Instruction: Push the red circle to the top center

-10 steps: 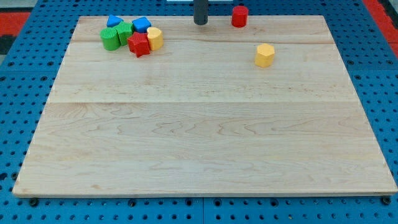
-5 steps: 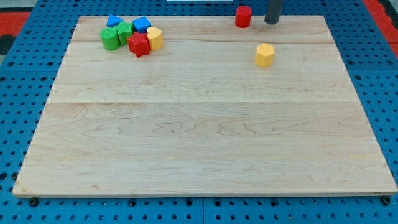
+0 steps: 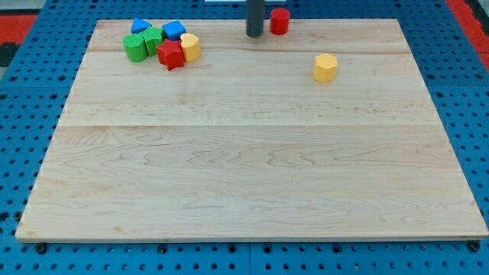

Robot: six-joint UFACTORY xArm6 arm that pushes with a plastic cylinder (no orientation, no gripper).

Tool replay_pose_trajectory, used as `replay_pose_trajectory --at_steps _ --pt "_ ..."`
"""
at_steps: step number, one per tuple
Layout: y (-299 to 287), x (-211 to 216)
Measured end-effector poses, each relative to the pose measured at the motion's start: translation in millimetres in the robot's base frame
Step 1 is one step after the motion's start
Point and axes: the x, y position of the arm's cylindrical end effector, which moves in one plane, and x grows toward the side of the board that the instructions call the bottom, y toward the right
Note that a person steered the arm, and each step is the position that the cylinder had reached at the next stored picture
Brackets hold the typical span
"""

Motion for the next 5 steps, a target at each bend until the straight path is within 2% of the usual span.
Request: replay_pose_trajectory --at_steps 1,2,3,4,5 --pt "2.4 -2.3" --pt "63.9 6.1" --pt "69.7 57.4" --pt "151.4 56.2" --pt "165.9 0.5"
